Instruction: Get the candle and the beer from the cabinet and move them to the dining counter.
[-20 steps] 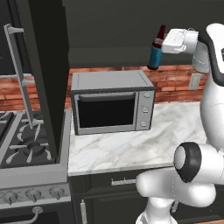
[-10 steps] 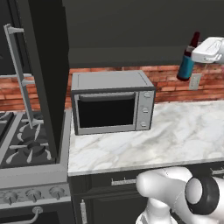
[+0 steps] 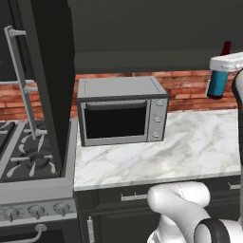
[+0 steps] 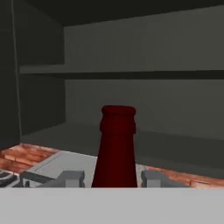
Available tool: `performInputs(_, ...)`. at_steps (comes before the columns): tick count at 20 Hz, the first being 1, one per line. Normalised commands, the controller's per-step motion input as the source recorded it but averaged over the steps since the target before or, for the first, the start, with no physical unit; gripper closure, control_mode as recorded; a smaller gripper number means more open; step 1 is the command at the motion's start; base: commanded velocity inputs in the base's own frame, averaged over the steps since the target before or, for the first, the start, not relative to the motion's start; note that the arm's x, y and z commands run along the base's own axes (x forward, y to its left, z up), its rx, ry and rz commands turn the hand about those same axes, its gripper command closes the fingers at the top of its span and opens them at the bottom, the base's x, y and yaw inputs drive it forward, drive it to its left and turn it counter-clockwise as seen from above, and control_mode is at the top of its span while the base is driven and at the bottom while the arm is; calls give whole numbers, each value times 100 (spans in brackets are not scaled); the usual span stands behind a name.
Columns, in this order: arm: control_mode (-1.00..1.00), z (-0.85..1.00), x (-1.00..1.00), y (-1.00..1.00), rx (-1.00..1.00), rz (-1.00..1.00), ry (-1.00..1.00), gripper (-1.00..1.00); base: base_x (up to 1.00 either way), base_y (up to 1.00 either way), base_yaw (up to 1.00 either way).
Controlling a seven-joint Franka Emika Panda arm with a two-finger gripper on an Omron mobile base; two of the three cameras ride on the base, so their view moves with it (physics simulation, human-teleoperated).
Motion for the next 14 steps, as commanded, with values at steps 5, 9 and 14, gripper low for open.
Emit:
performInputs(5, -100, -1, -51, 0, 0, -41, 17, 100, 0, 0, 0)
performInputs(9, -100, -10, -74, 0, 1, -22, 17, 100, 0, 0, 0)
performInputs(14, -100, -17, -53, 0, 3, -7, 8, 100, 0, 0, 0)
